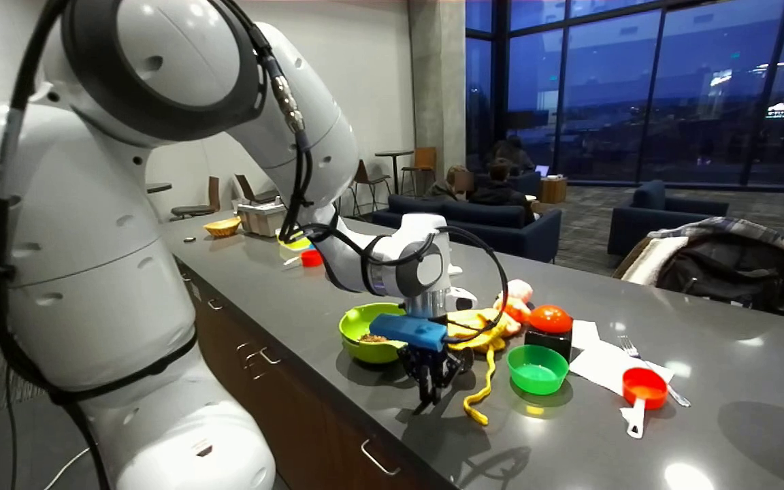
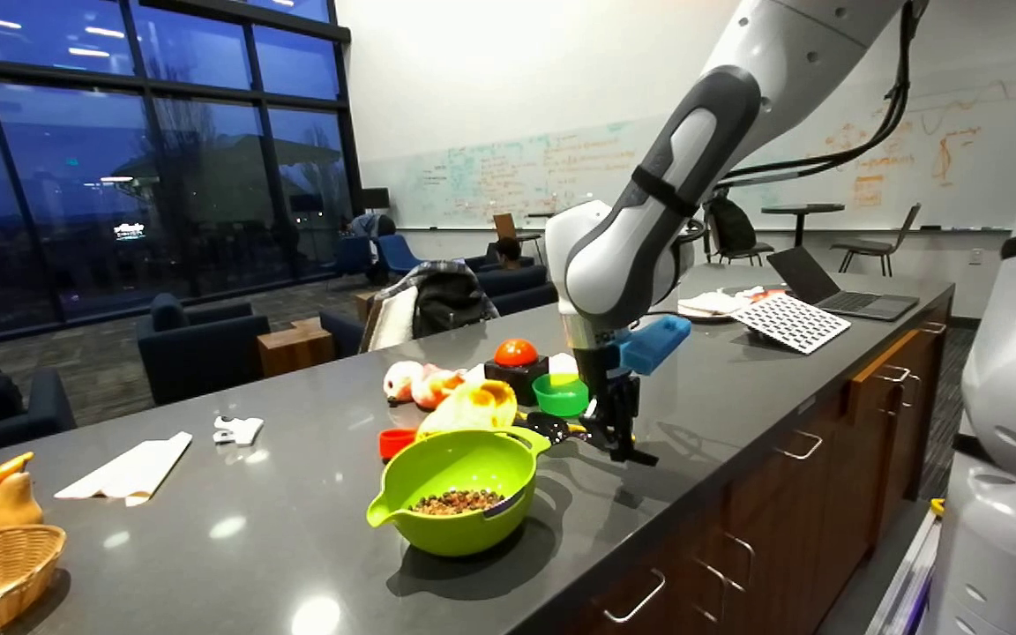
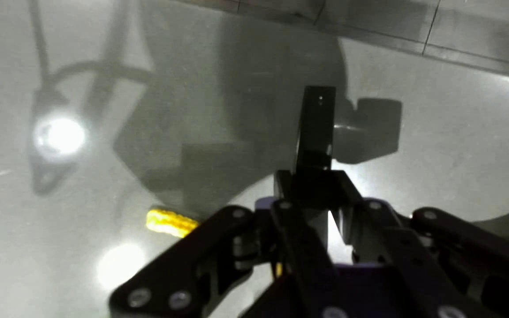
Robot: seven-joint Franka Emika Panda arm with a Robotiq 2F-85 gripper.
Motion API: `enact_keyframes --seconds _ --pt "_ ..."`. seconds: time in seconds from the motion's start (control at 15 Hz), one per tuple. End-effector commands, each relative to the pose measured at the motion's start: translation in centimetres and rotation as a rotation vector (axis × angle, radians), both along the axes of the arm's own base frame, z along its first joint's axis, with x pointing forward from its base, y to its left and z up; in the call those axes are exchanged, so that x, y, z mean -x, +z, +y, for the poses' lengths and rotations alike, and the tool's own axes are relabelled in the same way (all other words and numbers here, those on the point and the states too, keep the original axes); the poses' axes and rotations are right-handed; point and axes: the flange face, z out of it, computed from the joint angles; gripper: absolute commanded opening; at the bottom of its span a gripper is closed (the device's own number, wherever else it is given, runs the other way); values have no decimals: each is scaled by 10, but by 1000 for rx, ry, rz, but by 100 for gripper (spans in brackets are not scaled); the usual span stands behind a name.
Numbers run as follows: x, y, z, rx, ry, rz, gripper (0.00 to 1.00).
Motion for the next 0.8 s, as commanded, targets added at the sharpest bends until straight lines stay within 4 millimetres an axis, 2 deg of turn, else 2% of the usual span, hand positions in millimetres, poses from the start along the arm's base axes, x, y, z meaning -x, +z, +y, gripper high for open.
enact_keyframes --seconds 0.0,0.33,0.73 --pt "18 37 4 3 54 58 6" --pt "30 75 13 14 142 146 6" --pt "41 101 36 49 274 332 6"
